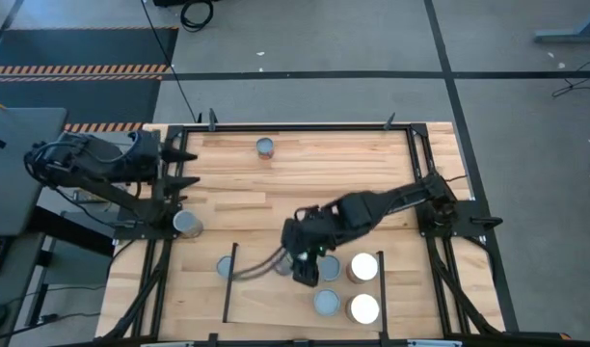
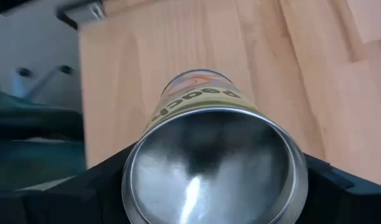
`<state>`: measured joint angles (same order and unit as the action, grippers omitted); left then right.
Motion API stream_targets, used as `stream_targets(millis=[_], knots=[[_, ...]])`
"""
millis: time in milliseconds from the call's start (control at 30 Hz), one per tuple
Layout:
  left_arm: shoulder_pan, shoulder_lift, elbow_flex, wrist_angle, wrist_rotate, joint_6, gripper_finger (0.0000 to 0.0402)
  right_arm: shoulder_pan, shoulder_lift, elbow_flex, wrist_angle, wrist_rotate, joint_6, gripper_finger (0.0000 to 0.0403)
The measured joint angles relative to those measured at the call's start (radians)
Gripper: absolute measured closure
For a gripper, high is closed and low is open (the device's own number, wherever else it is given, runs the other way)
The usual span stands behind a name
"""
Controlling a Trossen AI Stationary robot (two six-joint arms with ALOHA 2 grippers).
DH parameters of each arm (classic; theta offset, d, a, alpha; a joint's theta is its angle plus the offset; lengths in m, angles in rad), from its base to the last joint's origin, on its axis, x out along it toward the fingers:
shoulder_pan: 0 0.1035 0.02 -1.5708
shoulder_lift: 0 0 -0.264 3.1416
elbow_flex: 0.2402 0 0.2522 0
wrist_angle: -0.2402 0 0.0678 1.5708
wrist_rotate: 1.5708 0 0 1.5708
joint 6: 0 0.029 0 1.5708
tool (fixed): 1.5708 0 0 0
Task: Pick and place cans onto a shelf
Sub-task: Put the right canned peaches on the shelf
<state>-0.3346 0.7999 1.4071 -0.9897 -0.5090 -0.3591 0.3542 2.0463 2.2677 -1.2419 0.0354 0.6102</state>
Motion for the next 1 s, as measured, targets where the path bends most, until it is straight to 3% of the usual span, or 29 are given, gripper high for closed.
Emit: stream_targets(millis=[233,433,733,1000], knots=[[-0.006,0.057,0.0,-0.013,0.044,-0.046,0.0115,0.026,0.02,-0.003,-0.029,0.105,-0.025,0.0084],[-0.006,0.124,0.0,-0.104,0.121,-0.078,0.0115,0.035,0.025,-0.007,-0.065,0.096,-0.106,0.0084],[-0.006,0.192,0.0,-0.128,0.123,-0.158,0.0115,0.044,0.033,-0.008,-0.05,0.058,-0.286,0.0083],[-0.006,0.217,-0.001,-0.121,0.116,-0.24,0.0115,0.041,0.031,-0.057,0.013,0.085,-0.361,0.0061]])
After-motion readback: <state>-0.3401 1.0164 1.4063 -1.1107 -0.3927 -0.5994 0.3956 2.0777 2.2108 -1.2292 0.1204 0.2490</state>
